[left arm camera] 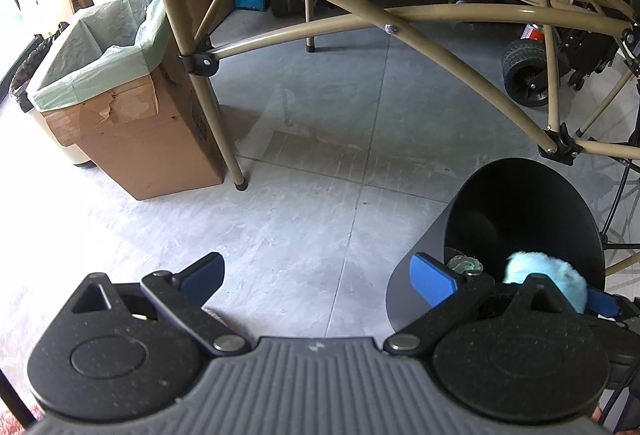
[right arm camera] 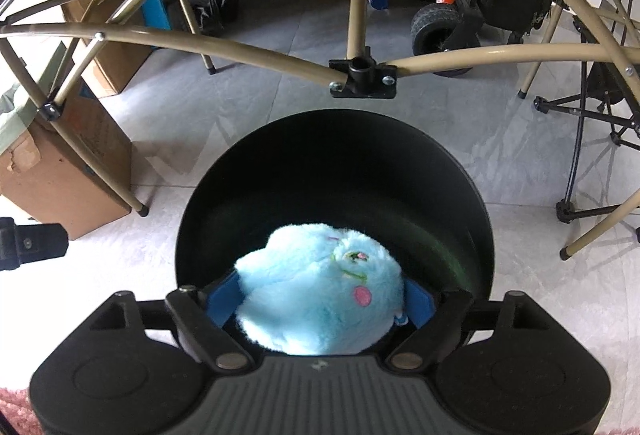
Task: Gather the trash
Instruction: 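Lower the blue plush into the bin and open the right gripper, then raise both grippers from the bin back toward the table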
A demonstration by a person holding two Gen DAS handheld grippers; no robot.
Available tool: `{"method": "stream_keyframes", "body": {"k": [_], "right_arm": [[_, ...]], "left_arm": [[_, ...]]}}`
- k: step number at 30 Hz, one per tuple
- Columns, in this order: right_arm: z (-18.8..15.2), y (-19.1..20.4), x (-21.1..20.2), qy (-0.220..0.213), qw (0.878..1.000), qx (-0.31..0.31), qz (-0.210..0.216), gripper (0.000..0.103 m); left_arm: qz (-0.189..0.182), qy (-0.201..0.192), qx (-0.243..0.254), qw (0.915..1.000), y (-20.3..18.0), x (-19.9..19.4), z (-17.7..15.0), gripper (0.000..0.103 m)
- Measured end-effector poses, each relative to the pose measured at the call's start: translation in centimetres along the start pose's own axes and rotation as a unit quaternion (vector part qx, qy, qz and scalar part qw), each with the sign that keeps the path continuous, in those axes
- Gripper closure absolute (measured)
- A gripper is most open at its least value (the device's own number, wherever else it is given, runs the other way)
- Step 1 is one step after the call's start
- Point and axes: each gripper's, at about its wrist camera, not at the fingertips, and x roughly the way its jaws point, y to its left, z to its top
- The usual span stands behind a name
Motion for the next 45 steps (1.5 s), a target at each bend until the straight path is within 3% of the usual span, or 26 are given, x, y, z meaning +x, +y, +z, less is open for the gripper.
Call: {"method": "stream_keyframes", "body": {"k": [2, 14, 23, 34, 45], "right_arm": [[0.0, -0.1, -0.1, -0.003, 1.0, 0.0, -0.002, 0.006], [0.0, -0.1, -0.6, -0.011, 1.0, -0.005, -0.003, 0.006], [-0.3, -0.6, -2.5, -0.034, 0.999, -0.009, -0.005, 0.006], [-0.4, -1.1, -9.0, -0.118, 0.993, -0.02, 0.008, 0.006], [0.3, -2.3, -18.0, -0.237, 0.971, -0.021, 0.031, 0.006]], "left_arm": [[-0.001, -0.001, 0.001, 1.0, 0.0, 0.0, 0.0, 0.002], [-0.004, -0.007, 0.001, 1.0, -0.2, -0.5, 0.1, 0.002], [-0.011, -0.039, 0.002, 0.9992, -0.6, -2.5, 0.1, 0.002], [-0.028, -0.123, -0.013, 0.9919, -0.5, -7.4, 0.1, 0.002], [-0.051, -0.232, -0.011, 0.9712, -0.7, -14.3, 0.9, 0.0]]}}
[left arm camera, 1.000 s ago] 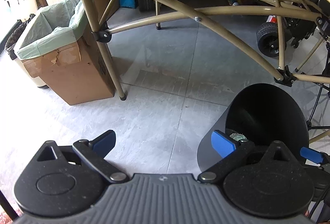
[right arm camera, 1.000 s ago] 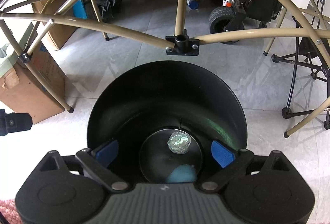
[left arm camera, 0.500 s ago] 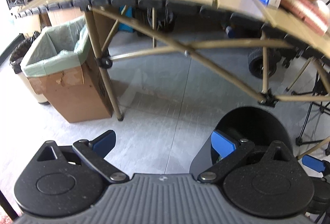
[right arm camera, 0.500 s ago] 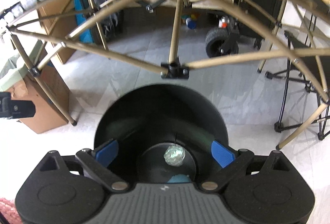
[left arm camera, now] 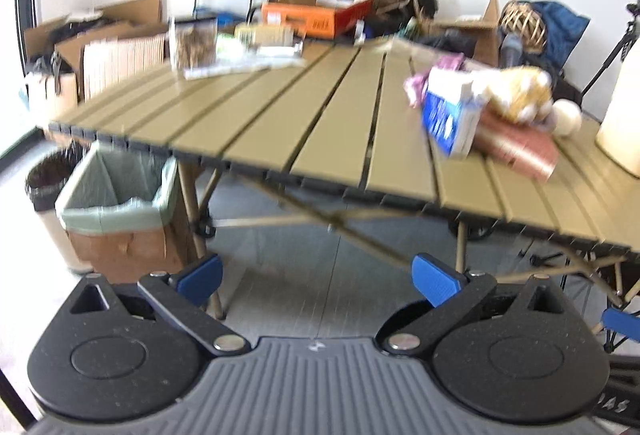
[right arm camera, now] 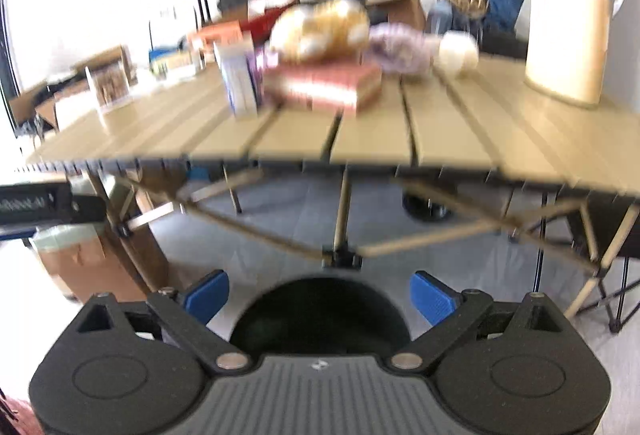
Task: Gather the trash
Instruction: 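Raise both grippers from the bin back toward the table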
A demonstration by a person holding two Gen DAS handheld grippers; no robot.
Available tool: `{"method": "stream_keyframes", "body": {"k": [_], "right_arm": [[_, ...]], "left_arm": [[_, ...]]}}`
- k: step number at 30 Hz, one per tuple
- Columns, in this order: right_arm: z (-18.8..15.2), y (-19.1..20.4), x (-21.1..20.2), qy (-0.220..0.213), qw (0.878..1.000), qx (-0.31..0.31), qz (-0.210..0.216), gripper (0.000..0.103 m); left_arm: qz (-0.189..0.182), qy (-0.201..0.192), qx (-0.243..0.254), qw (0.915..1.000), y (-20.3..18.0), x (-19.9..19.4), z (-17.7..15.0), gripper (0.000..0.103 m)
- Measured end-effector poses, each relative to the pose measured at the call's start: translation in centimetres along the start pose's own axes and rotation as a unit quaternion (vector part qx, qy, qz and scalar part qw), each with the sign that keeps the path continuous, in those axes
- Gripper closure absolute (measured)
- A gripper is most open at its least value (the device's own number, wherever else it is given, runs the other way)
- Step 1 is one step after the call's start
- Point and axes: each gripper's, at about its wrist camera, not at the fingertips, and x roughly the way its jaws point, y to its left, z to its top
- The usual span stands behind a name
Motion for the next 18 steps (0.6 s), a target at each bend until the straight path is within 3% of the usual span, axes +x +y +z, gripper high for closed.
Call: {"method": "stream_keyframes", "body": {"k": [13, 18], "right_arm": [[6.6, -2.3, -2.1, -0.116, 0.993, -0.005, -0.015, 0.0], [9.1, -3.4, -1.3, -0.134, 0.991, -0.011, -0.023, 0.0]], "left_arm": [[-0.037, -0.074, 0.022, 0.9963, -4.3, -1.0, 4.8, 0.0], [-0.048, -0.083, 0.017, 0.9952, -5.7, 0.3, 7.0, 0.0]]}}
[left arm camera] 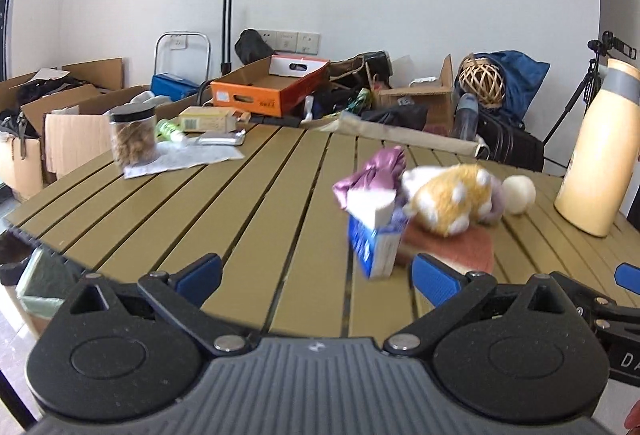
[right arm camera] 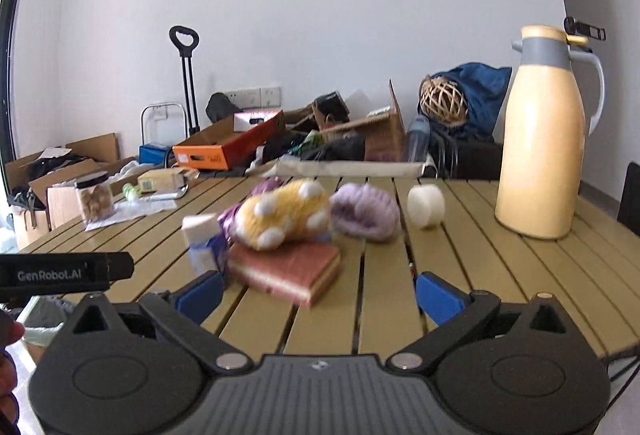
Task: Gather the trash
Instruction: 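Raise both grippers from the bin back toward the table, then grasp the small blue-and-white box with the left gripper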
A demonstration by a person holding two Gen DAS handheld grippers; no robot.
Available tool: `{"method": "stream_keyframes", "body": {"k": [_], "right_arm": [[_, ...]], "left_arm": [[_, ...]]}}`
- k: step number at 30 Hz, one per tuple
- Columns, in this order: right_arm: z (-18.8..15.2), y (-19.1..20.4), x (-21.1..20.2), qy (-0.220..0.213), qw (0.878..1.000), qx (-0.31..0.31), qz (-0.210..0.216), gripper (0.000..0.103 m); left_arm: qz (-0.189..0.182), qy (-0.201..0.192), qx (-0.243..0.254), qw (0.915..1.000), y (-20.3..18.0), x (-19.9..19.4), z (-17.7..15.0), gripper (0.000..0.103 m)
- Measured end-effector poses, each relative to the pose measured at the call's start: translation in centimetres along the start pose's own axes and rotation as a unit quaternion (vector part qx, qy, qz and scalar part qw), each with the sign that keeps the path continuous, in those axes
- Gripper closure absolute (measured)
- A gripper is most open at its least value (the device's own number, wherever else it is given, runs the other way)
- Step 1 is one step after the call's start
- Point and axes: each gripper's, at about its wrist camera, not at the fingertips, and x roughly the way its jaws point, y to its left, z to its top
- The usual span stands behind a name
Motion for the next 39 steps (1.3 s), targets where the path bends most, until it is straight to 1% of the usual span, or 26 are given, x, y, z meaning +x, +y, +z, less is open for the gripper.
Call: {"method": "stream_keyframes", "body": {"k": [5, 10, 14, 18, 22, 24, 26, 27, 29, 30, 31, 32, 33, 34, 39], "right_arm": [[1.1, -0.9, 2.4, -0.008, 1.0, -0.008, -0.004, 0.0], [1.8, -1.8, 4.8, -0.017, 1.0, -0.007, -0.006, 0.0], [1.3, -2.7, 5.8, -0.014, 1.0, 0.015, -0.006, 0.0], [0.5, -3.3, 6.4, -0.006, 0.999, 0.03, -0.015, 0.0], [-0.1, -3.6, 7.0, 0.001, 0.999, 0.039, -0.023, 0.0], [-0.3, -3.6, 7.2, 0.004, 0.999, 0.04, -0.026, 0.0], [-0.5, -3.7, 7.4, 0.006, 0.999, 0.044, -0.028, 0.0], [-0.5, -3.7, 7.5, 0.007, 0.999, 0.046, -0.027, 0.0], [-0.7, -3.6, 7.7, 0.01, 0.999, 0.047, -0.026, 0.0], [-0.7, -3.5, 7.8, 0.011, 0.999, 0.046, -0.026, 0.0], [-0.8, -3.4, 7.8, 0.012, 0.999, 0.045, -0.025, 0.0], [-0.9, -3.2, 7.9, 0.013, 0.999, 0.043, -0.024, 0.0], [-0.9, -3.1, 7.9, 0.014, 0.999, 0.041, -0.024, 0.0], [-0.9, -3.1, 7.9, 0.014, 0.999, 0.041, -0.024, 0.0], [-1.1, -2.9, 8.1, 0.019, 0.999, 0.041, -0.027, 0.0]], "left_arm": [[-0.007, 0.0, -0.008, 0.9999, -1.1, 2.6, 1.6, 0.0], [-0.011, 0.002, -0.007, 0.9999, -1.9, 5.3, 2.5, 0.0], [-0.01, 0.0, -0.002, 1.0, -2.5, 7.0, 2.7, 0.0], [-0.014, 0.009, -0.013, 0.9998, -2.5, 8.6, 2.5, 0.0], [-0.01, 0.001, -0.017, 0.9998, -2.6, 9.6, 2.7, 0.005], [-0.005, 0.001, -0.02, 0.9998, -2.8, 10.0, 2.7, 0.009], [-0.011, 0.004, -0.026, 0.9996, -2.8, 10.4, 2.7, 0.021], [-0.016, 0.007, -0.029, 0.9994, -2.8, 10.6, 2.6, 0.023], [-0.023, 0.014, -0.032, 0.9991, -2.8, 11.0, 2.6, 0.035], [-0.026, 0.015, -0.033, 0.999, -2.9, 11.1, 2.5, 0.039], [-0.028, 0.016, -0.031, 0.999, -2.9, 11.3, 2.4, 0.045], [-0.03, 0.018, -0.029, 0.999, -3.0, 11.3, 2.4, 0.055], [-0.034, 0.019, -0.027, 0.9989, -3.0, 11.4, 2.3, 0.061], [-0.039, 0.022, -0.027, 0.9987, -3.0, 11.4, 2.3, 0.065], [-0.04, 0.013, -0.027, 0.9988, -2.8, 10.9, 2.3, 0.068]]}}
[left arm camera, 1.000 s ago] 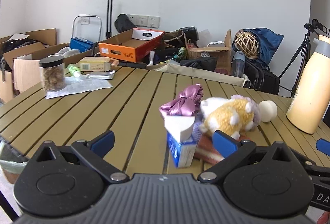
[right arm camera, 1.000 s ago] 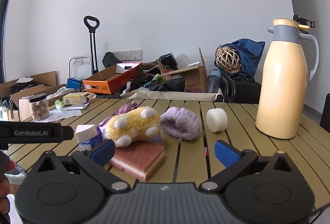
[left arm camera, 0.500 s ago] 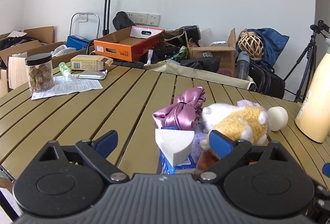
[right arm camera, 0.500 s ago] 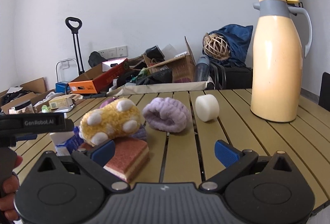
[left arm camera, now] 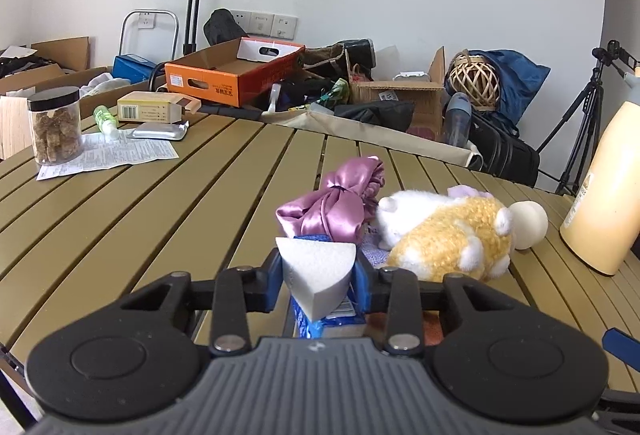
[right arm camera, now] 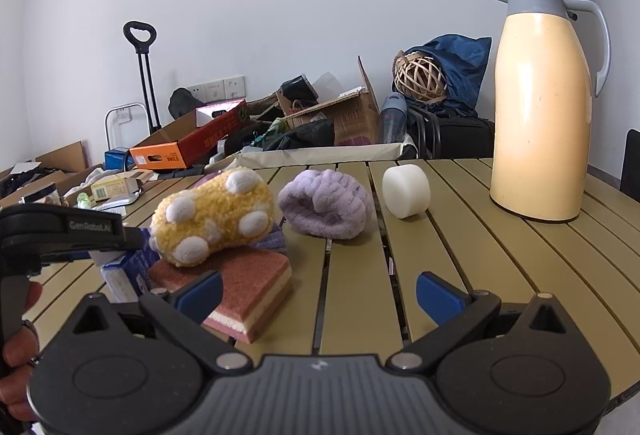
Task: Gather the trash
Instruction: 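Grasp the small blue-and-white box with the left gripper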
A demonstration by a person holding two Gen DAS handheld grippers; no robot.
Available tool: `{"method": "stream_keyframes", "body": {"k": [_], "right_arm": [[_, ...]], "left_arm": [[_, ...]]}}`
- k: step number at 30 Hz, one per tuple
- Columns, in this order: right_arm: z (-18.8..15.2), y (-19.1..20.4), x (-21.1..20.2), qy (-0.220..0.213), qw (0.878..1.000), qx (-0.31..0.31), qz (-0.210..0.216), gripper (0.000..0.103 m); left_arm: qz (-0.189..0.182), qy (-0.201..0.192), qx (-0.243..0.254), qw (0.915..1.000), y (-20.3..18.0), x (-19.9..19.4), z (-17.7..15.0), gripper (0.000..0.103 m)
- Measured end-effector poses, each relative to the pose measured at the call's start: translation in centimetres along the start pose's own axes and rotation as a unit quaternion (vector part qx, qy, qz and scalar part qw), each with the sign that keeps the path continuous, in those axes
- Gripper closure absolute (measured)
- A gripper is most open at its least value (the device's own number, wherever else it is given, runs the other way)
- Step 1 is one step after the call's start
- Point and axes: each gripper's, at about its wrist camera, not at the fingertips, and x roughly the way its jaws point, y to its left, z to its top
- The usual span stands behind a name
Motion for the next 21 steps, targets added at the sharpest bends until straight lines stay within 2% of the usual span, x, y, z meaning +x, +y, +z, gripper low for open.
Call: {"method": "stream_keyframes", "body": {"k": [9, 21], "right_arm": [[0.5, 1.5, 0.4, -0.011, 1.0, -0.008, 0.009, 0.0], [3.0, 6.2, 1.8, -0.053, 0.997, -0.038, 0.03, 0.0]], "left_arm": [[0.0, -0.034, -0.011, 0.9994, 1.4, -2.2, 1.0, 0.068], [0.034, -0.04, -0.008, 0.9986, 4.2, -2.8, 1.6, 0.068]]}}
